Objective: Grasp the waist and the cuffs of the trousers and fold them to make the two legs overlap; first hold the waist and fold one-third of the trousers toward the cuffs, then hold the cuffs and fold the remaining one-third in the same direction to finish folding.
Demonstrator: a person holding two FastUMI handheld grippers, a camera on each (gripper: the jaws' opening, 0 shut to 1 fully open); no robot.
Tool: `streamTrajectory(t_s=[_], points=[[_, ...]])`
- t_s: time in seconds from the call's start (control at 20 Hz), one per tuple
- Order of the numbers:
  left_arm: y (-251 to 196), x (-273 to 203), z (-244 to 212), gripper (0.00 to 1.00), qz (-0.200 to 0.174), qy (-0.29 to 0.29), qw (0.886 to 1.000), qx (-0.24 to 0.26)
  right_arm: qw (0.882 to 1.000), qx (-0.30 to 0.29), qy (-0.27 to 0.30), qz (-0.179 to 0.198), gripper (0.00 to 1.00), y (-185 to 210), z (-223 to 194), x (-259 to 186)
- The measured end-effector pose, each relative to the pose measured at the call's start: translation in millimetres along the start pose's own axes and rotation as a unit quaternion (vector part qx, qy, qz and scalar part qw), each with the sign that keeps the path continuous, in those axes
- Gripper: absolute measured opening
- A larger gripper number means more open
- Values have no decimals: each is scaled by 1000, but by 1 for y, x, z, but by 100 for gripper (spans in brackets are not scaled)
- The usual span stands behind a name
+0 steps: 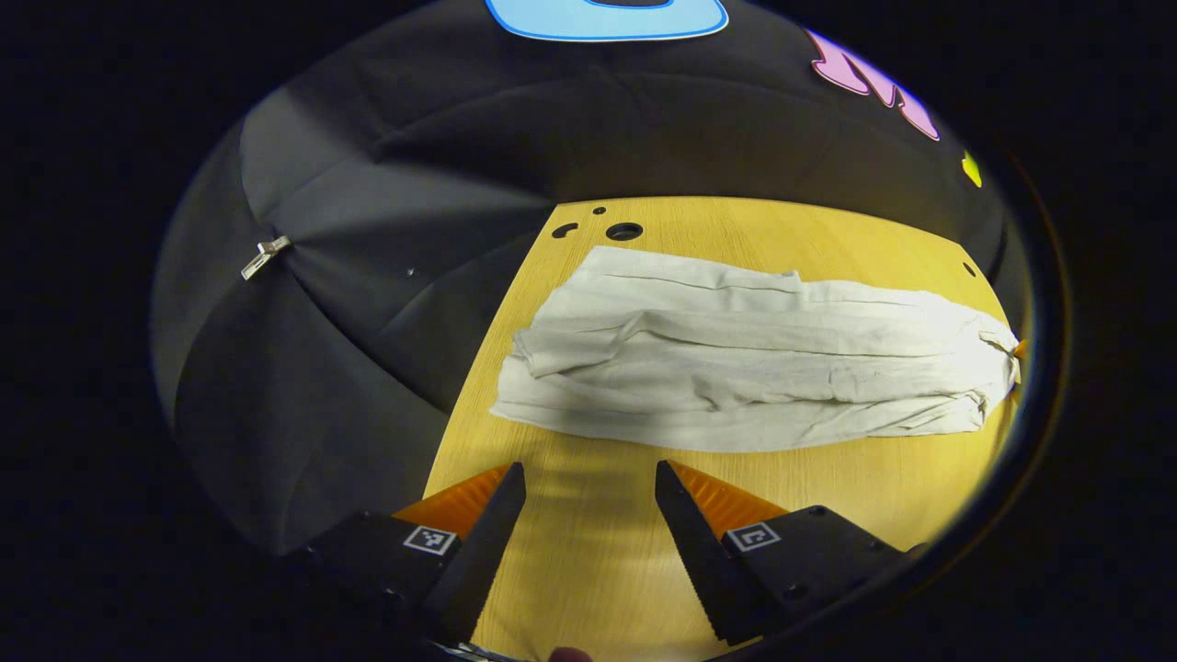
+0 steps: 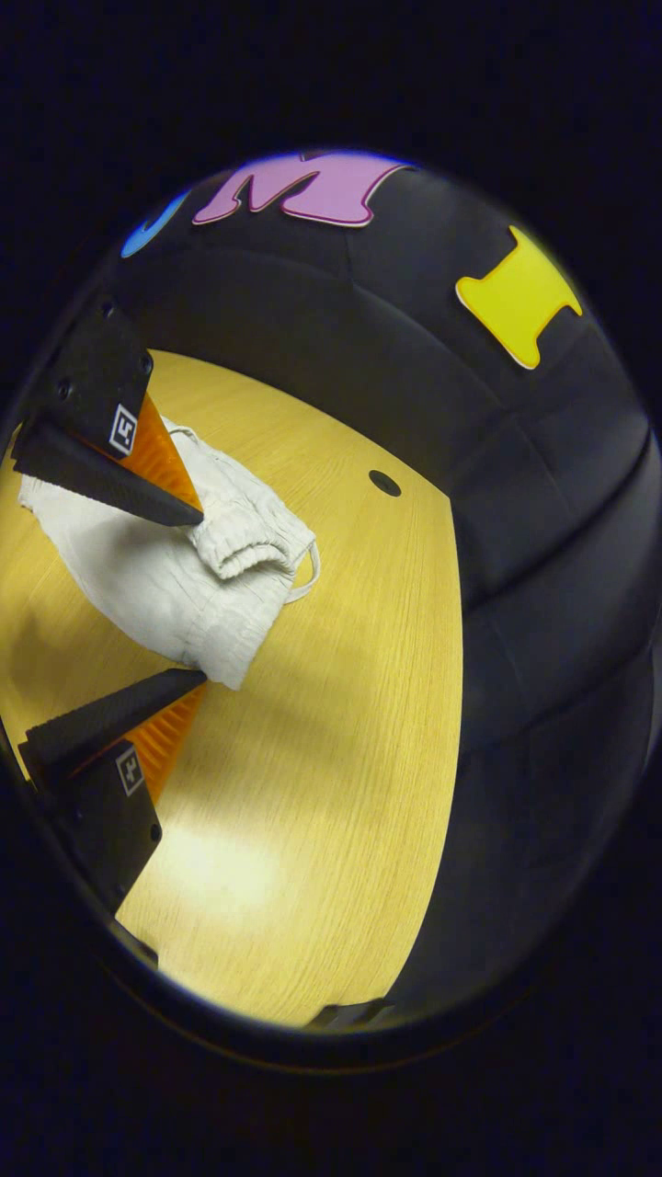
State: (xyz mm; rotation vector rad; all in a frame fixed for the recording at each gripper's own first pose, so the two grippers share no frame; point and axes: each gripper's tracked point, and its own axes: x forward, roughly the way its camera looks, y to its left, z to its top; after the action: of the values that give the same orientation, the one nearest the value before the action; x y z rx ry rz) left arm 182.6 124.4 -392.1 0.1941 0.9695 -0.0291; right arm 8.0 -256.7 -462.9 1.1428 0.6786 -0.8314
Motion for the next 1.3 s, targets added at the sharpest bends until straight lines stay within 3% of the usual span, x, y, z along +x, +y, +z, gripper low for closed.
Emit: streamTrajectory(t_s=[0.25, 0.3, 0.35, 0.4, 0.45, 0.5, 0.55, 0.6, 0.85, 1.15, 1.2, 1.3], points=[[-11, 3, -2, 91, -15, 9, 1000, -21, 998, 27, 0, -60, 97, -1, 3, 12], [-12, 3, -2, 91, -16, 9, 1000, -24, 997, 14, -4, -78, 79, -11, 4, 10], [-14, 5, -2, 91, -18, 10, 999, -28, 996, 4, -2, -86, 69, -17, 3, 6], [-16, 6, -2, 91, -21, 10, 999, -36, 996, 3, 8, -84, 40, -20, 0, 9], [-19, 9, -2, 91, -28, 11, 998, -48, 997, 11, 9, -82, 31, -22, 1, 0], [-23, 10, -3, 91, -34, 15, 997, -64, 997, 10, 12, -78, 11, -22, 1, 1], [-25, 11, -5, 91, -41, 20, 995, -85, 997, 7, 13, -72, 4, -22, 0, 1], [-28, 12, -5, 91, -50, 25, 992, -111, 998, 5, 10, -68, 8, -21, 1, 5], [-43, 23, 3, 91, -97, 43, 961, -257, 998, 10, 4, -55, 8, -20, 1, 5], [-46, 58, 25, 91, -100, 60, 930, -349, 999, 8, 10, -46, 8, -20, 2, 4], [-47, 62, 29, 91, -99, 62, 926, -358, 999, 8, 10, -45, 4, -19, 2, 4], [-49, 72, 34, 91, -92, 67, 926, -361, 999, 12, 10, -43, 8, -19, 2, 4]])
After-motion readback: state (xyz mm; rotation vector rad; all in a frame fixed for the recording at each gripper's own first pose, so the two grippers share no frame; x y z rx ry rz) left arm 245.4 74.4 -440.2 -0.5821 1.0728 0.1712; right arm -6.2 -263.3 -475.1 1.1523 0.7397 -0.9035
